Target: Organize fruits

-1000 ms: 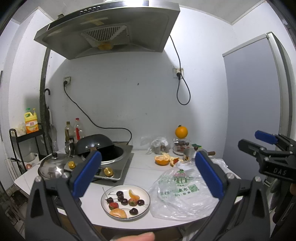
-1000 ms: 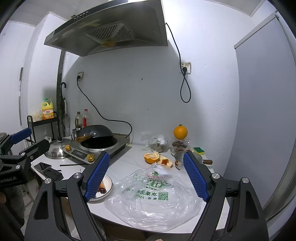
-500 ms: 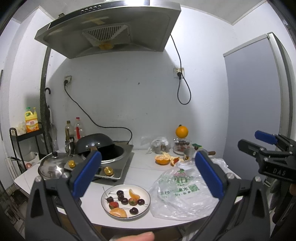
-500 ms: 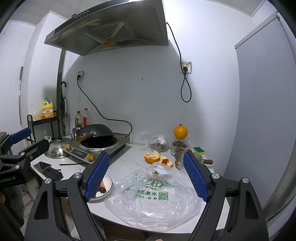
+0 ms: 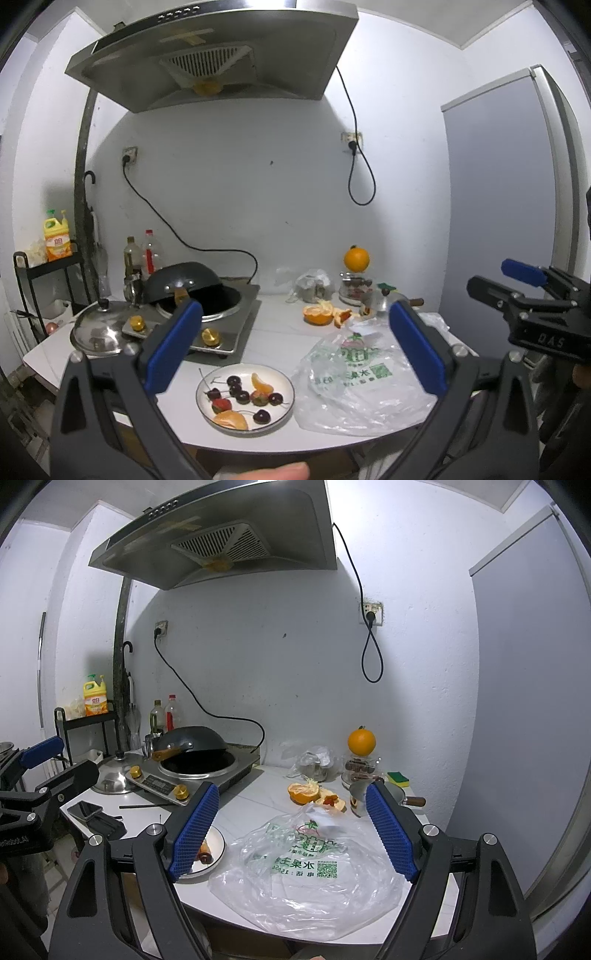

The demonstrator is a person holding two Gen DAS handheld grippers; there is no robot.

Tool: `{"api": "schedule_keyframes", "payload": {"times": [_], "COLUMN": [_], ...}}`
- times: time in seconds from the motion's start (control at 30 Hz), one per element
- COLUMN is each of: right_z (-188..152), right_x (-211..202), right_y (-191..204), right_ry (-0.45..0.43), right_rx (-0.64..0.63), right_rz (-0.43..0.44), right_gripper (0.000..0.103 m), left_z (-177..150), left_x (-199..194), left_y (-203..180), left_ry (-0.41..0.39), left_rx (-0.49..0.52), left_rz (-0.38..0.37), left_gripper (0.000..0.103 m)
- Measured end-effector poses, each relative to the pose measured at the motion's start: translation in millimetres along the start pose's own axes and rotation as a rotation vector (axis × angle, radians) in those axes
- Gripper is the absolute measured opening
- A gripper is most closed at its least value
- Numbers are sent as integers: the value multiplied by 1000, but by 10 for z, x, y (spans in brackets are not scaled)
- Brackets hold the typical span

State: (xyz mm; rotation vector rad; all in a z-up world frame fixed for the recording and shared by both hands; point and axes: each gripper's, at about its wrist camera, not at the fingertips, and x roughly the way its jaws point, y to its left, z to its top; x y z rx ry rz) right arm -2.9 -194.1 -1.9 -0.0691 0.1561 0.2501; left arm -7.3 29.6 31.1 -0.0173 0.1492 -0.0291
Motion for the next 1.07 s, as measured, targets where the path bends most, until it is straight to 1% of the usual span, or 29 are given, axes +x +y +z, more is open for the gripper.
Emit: {"api": "schedule_keyframes", "payload": {"times": [0.73,1.07], "right_z": [-29,-25], "right_x": [26,31], "right_y": [19,11], "right_ry": [7,7], "right_rx": [-4,-5], "right_rz": [3,4], "right_gripper": [84,84], "left_z": [-15,-38], "left_x": [12,34], "left_y": [5,-3], "left_ry": [0,4], "left_rx": [-8,-22], "left_rz": [6,-14], "left_gripper": [102,102]}}
